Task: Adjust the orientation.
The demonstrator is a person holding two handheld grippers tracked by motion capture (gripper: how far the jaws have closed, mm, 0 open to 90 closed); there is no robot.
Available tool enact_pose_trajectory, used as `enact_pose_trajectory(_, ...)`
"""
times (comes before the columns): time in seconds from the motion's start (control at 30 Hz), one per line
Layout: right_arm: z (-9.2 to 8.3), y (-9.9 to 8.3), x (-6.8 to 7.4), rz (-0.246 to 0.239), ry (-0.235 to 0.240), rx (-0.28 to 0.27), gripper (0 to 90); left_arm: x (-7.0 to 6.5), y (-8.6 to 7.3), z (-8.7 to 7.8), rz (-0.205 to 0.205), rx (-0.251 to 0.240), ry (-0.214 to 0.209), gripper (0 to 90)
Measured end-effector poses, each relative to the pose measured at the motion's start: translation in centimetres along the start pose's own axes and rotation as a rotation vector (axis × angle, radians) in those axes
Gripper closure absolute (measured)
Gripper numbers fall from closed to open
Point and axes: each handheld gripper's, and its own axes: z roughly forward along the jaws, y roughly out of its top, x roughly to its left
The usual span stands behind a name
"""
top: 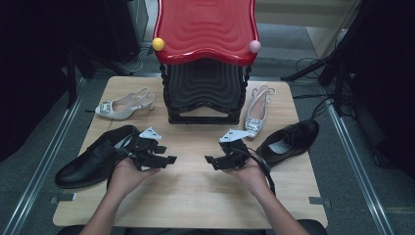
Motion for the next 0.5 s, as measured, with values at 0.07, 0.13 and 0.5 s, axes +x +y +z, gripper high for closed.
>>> enact_pose_trajectory(0.07, -0.1, -0.1, 0.0, 0.0, 0.008, -0.005, 25.8, -0.1, 0.0, -0.1, 0.011, 0.005, 0.005, 39.1)
enact_pose_trajectory(0.13, -0.7, -0.4, 0.4, -0.002, 0.025, -0.026, 31.4, -0.3, 0.0, -0.4, 0.031, 0.017, 0.028, 39.2)
enact_pose_trajectory(0.5, -1.4, -0.5, 0.1, 0.032, 0.073, -0.052, 39.3, -0.2, 0.4, -2.3, -0.036, -0.02, -0.106, 31.2)
